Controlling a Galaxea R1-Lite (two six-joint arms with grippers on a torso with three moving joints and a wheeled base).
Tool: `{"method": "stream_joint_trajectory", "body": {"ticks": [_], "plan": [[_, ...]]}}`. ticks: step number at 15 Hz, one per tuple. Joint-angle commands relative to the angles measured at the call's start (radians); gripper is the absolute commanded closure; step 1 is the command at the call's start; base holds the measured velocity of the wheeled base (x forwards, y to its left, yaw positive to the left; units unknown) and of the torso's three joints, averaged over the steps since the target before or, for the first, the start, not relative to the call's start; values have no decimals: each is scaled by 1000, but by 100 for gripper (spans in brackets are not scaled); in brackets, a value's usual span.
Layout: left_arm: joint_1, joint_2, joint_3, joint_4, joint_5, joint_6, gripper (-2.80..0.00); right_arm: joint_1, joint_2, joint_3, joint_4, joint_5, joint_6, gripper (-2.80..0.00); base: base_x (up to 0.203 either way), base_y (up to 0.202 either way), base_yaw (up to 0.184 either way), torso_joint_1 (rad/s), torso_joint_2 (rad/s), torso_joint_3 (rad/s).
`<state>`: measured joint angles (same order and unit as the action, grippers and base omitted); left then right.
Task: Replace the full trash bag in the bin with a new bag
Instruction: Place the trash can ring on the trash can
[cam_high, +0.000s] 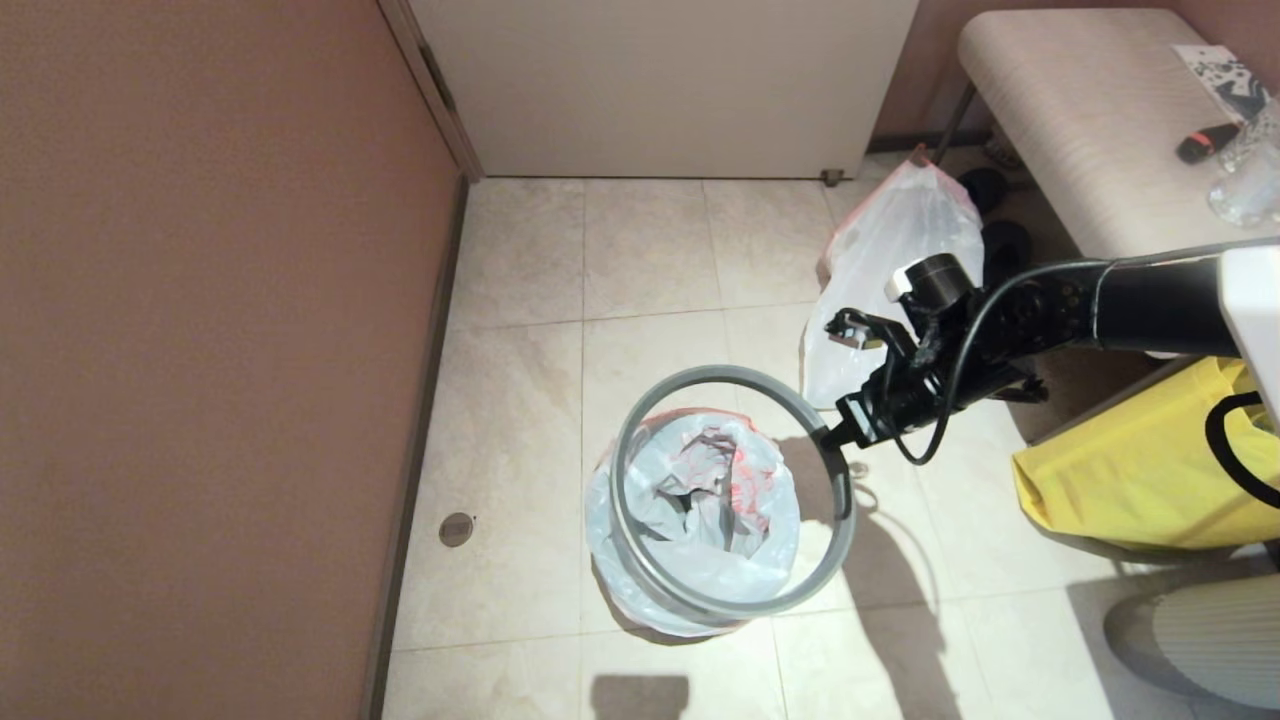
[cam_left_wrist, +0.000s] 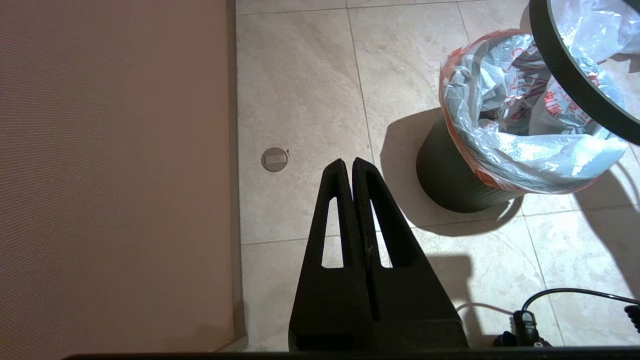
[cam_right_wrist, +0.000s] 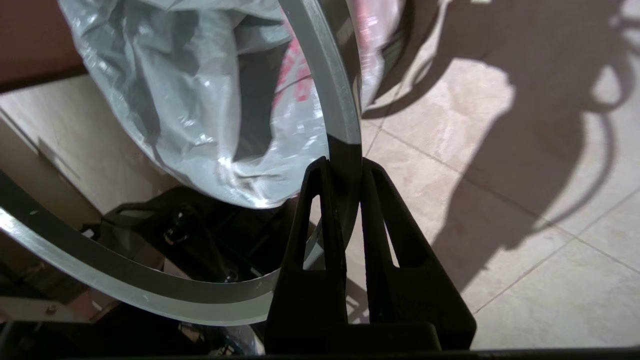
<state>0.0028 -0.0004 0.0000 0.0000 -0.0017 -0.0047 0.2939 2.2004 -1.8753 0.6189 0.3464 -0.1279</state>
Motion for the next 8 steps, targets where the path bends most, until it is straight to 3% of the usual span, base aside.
{"method": "stream_joint_trajectory", "body": {"ticks": [1, 4, 8], "plan": [[0, 0, 0, 0, 0, 0, 0, 31, -3, 28, -3, -36, -3, 0, 0, 0, 0, 0, 0, 0], [0, 0, 0, 0, 0, 0, 0, -38, -4, 26, -40, -27, -38, 0, 0, 0, 0, 0, 0, 0], [0, 0, 0, 0, 0, -1, 0, 10, 50, 47, -44, -30, -55, 0, 0, 0, 0, 0, 0, 0]]}}
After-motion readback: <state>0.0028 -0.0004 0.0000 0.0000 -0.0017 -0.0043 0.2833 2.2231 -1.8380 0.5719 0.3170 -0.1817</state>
